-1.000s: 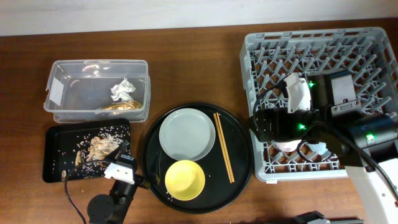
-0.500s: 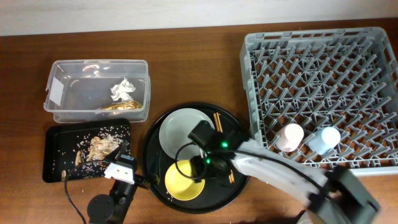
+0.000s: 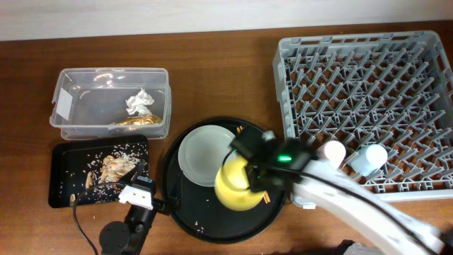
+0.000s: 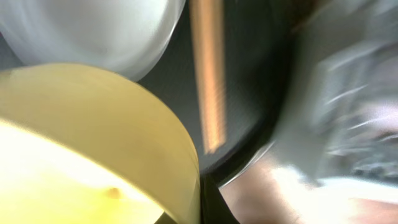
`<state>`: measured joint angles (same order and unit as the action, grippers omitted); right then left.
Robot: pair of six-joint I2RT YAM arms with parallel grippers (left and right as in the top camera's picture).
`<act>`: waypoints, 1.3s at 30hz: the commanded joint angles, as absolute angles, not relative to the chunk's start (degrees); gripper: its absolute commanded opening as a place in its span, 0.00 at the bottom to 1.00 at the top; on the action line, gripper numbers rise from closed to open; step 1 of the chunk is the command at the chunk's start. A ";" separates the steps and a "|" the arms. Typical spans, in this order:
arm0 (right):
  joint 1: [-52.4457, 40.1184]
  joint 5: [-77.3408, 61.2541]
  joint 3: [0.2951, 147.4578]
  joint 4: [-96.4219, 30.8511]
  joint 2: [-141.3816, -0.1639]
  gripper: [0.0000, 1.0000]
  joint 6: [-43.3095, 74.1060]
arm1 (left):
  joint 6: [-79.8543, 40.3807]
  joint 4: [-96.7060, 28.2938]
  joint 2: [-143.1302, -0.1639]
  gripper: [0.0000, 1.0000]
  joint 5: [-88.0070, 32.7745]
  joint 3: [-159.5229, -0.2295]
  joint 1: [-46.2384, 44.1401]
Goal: Sort waste into correct bins and load items into the dishwasher rack
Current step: 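Place the yellow bowl in the dish rack with the right gripper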
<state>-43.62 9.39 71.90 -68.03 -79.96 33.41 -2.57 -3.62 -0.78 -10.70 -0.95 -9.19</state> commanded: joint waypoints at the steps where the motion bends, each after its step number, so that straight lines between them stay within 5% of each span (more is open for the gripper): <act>1: -36.14 37.19 75.64 -67.11 -73.71 0.04 32.14 | -1.85 -3.51 -0.30 0.99 -10.74 -0.49 -8.93; 11: -6.59 49.10 75.57 -46.92 -89.21 0.04 27.66 | -1.85 -3.51 -0.30 0.99 -10.74 -0.49 -8.93; 18: -8.47 57.71 75.55 -47.11 -102.32 0.04 21.43 | -1.85 -3.51 -0.30 0.99 -10.74 -0.49 -8.93; 25: -13.67 58.81 75.57 -52.42 -103.28 0.04 21.65 | -1.85 -3.51 -0.30 0.99 -10.74 -0.49 -8.93; 30: -13.69 72.12 78.48 -51.37 -103.00 0.04 21.65 | -1.85 -3.51 -0.30 0.99 -10.74 -0.49 -8.93; 39: -11.66 64.01 78.76 -48.86 -105.34 0.04 21.23 | -1.85 -3.51 -0.30 0.99 -10.74 -0.49 -8.93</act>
